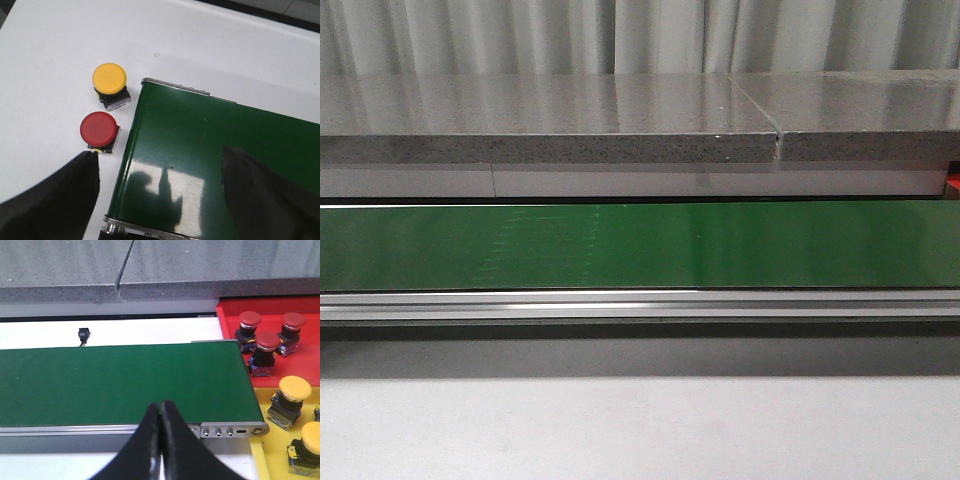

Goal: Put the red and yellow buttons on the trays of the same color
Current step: 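Lower the left gripper onto the yellow button in the pile and grasp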

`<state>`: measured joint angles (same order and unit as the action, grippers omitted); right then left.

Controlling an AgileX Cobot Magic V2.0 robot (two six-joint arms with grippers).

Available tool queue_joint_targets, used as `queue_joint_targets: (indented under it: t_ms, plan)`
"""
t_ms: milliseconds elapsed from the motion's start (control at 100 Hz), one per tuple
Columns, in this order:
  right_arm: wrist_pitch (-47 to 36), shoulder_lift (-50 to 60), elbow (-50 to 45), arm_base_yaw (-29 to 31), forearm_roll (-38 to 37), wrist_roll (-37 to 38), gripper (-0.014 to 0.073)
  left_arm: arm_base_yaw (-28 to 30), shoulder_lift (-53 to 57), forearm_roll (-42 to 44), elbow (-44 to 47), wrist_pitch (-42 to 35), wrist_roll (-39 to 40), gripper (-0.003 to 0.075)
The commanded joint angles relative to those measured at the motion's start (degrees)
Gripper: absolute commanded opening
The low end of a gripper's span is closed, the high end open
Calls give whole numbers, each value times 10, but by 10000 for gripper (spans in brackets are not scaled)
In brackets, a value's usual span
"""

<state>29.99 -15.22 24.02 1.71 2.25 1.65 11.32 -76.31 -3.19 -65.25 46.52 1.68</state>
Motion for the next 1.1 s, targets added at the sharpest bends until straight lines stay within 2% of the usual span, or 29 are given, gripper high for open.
queue_joint_targets:
  t_ms: [0,190,700,840,1090]
  plan:
    - [-41,-5,14,-3,-5,0,-66,14,-22,-10,-44,1,27,470]
    - [-41,-5,14,-3,-5,0,-66,47,-113,-10,-134,73,50,427]
    - [-41,-5,14,-3,-5,0,-66,65,-328,-5,-348,189,168,427]
    - [-41,-5,14,-3,-5,0,-66,65,-366,-5,-390,216,174,427]
    - [-41,-5,14,-3,-5,0,-66,65,-400,0,-411,233,175,427]
